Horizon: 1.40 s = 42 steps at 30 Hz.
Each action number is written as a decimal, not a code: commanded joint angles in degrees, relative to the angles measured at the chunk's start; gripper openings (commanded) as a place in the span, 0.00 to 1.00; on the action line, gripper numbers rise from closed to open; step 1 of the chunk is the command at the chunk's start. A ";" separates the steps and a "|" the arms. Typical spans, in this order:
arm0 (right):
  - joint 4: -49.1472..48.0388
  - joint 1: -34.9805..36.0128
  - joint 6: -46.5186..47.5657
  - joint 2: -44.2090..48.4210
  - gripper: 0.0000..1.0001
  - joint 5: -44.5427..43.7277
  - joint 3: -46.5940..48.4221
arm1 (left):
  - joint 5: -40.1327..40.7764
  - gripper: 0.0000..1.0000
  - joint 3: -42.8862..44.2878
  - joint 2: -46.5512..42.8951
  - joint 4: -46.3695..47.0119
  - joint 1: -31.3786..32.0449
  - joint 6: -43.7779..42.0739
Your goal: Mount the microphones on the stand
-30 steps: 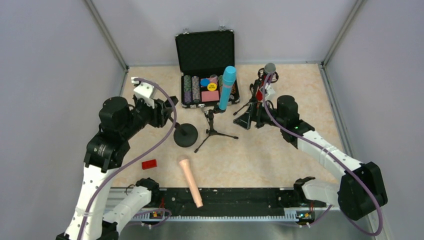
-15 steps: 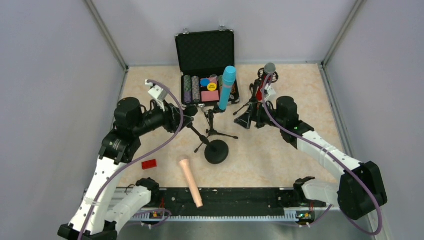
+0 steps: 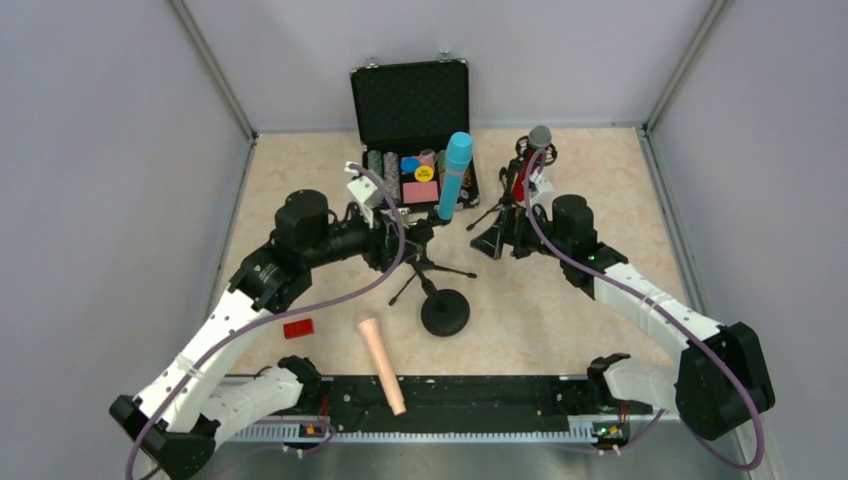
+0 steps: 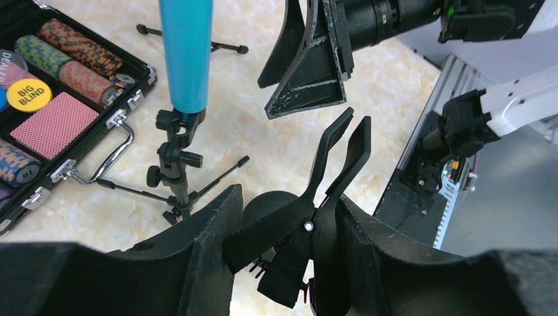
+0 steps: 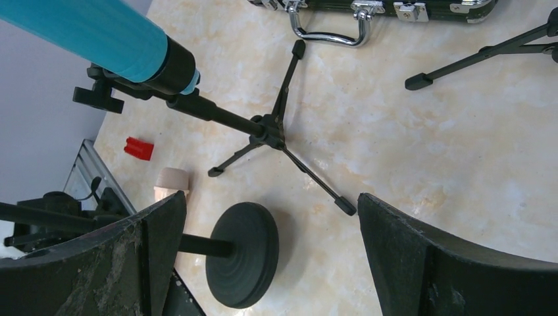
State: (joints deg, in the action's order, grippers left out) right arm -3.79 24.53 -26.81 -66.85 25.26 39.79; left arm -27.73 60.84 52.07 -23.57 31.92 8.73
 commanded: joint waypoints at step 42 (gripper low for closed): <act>-0.55 0.35 0.97 1.69 0.99 -2.69 -1.86 | 9.22 0.99 5.07 10.55 11.00 12.11 -13.14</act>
State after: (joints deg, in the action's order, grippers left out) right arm -3.31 24.53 -26.57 -66.70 22.55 38.24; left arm -18.17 67.22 66.26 -18.55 43.92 -4.89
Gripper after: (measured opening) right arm 0.989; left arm 0.975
